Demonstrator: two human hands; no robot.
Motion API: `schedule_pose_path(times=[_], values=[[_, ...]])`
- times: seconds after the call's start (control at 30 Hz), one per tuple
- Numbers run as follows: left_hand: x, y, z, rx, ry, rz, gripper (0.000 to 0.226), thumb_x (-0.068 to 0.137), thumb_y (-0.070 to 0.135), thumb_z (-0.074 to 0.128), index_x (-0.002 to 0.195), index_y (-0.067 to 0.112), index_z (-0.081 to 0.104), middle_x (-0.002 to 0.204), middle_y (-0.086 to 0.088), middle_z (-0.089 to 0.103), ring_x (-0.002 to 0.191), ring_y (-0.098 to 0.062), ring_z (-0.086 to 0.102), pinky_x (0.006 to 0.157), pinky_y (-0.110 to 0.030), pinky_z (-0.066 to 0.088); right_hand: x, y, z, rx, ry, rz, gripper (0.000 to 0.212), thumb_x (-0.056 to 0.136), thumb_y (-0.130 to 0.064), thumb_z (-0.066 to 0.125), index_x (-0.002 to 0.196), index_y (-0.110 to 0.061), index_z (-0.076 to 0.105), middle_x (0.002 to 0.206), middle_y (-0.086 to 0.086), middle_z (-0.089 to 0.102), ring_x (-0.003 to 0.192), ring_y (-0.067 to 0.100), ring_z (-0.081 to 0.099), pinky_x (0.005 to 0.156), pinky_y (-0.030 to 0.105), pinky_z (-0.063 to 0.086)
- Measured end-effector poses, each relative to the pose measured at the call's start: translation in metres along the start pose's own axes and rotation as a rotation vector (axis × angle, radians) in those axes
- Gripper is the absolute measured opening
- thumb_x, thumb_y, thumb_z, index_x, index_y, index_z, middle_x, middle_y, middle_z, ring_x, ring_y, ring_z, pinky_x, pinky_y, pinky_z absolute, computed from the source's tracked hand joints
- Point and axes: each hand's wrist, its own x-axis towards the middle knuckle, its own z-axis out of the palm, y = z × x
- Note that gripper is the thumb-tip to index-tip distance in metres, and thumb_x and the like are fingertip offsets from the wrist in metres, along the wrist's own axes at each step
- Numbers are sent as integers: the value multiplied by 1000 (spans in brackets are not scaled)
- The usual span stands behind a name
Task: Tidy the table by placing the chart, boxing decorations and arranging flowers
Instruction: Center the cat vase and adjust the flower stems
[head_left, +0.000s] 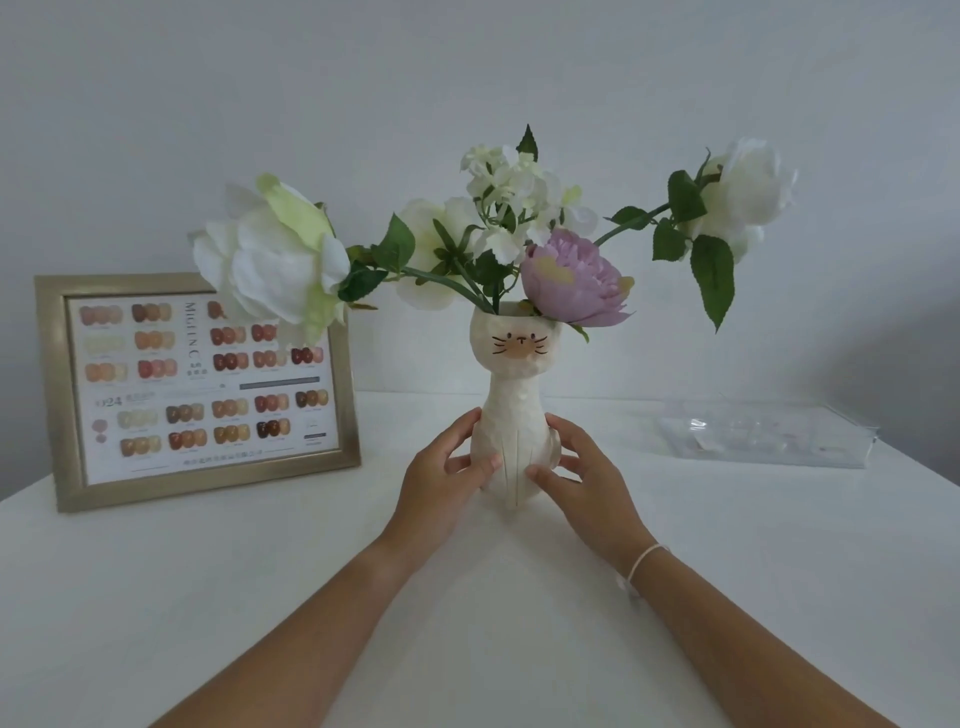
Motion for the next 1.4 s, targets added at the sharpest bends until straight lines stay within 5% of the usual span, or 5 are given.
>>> schedule_pose_path(times=[0.17, 0.33, 0.77, 1.4], values=[[36, -11, 18, -6, -23, 11, 48, 85, 14, 61, 127, 34, 49, 121, 21, 58, 98, -7, 67, 94, -34, 51, 29, 18, -16, -23, 27, 13, 53, 80, -16, 65, 127, -30, 46, 129, -8, 53, 111, 17, 55, 92, 26, 43], [70, -20, 33, -1, -28, 4, 47, 84, 13, 61, 125, 34, 51, 121, 19, 57, 95, -4, 67, 88, -27, 54, 56, 33, -28, -41, 56, 26, 53, 81, -16, 63, 128, -30, 45, 121, -7, 55, 110, 16, 55, 86, 22, 42], [106, -41, 45, -5, -50, -14, 49, 85, 14, 61, 131, 27, 49, 130, 9, 56, 103, -16, 65, 94, -38, 51, 87, 53, -35, -60, 71, 62, 52, 81, -15, 63, 128, -27, 44, 124, -1, 54, 106, 18, 57, 86, 26, 43], [107, -49, 42, -26, -57, -9, 51, 85, 19, 61, 132, 31, 46, 133, 12, 53, 105, -11, 64, 97, -40, 49, 87, 55, -30, -58, 70, 59, 52, 82, -16, 62, 129, -28, 42, 120, -4, 52, 106, 18, 56, 85, 27, 44]])
